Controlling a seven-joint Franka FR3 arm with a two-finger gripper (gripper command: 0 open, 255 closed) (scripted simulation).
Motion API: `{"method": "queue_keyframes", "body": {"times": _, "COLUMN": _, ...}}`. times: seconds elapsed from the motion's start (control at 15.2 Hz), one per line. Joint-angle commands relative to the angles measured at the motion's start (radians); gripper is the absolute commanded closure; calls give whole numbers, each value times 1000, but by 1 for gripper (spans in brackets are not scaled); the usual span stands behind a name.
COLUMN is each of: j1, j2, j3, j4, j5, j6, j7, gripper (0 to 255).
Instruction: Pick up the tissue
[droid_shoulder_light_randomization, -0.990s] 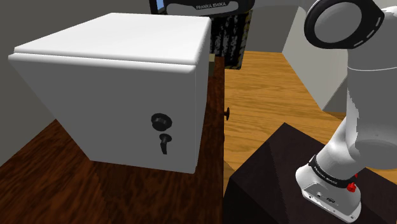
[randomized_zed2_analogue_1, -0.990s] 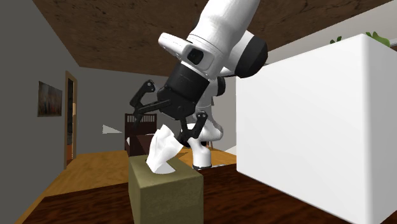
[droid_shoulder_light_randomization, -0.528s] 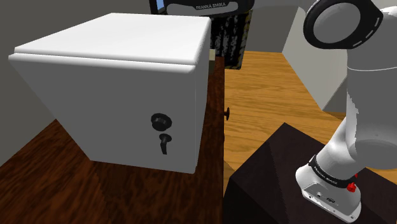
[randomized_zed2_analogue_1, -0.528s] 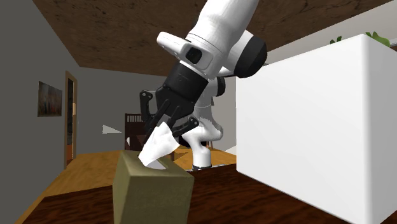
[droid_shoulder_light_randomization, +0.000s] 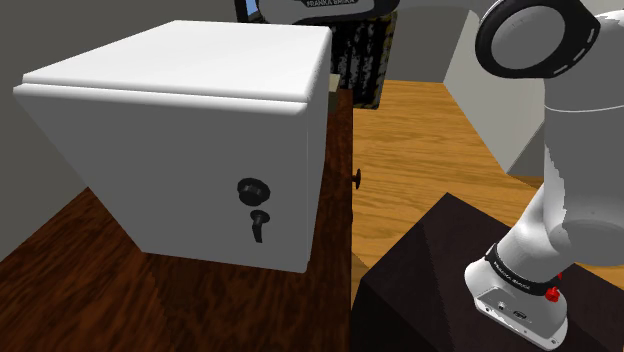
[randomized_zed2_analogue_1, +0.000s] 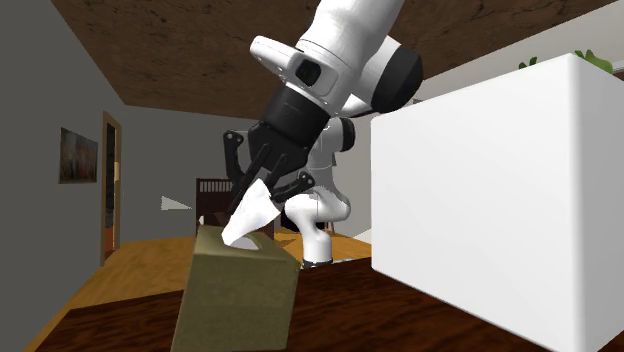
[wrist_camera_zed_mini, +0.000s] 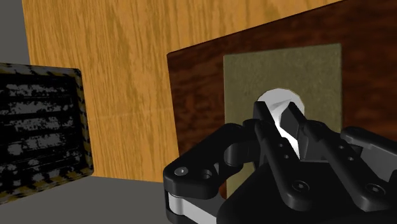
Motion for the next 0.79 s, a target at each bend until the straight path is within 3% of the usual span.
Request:
{"method": "queue_keyframes", "body": {"times": 0.0, "j1": 5, "j2": 11, "j3": -2, "j4": 43, "j5": -3, "j6": -28, "j7": -16, "gripper": 255}}
{"method": "queue_keyframes", "body": {"times": 0.59, "j1": 40, "j2": 91, "j3": -17, "j4": 290, "j5": -29, "j6": -171, "j7": -103, "gripper": 255}}
{"method": "queue_keyframes", "body": {"times": 0.73, "j1": 41, "j2": 93, "j3": -17, "j4": 295, "j5": -30, "j6": -174, "j7": -105, "gripper": 255}}
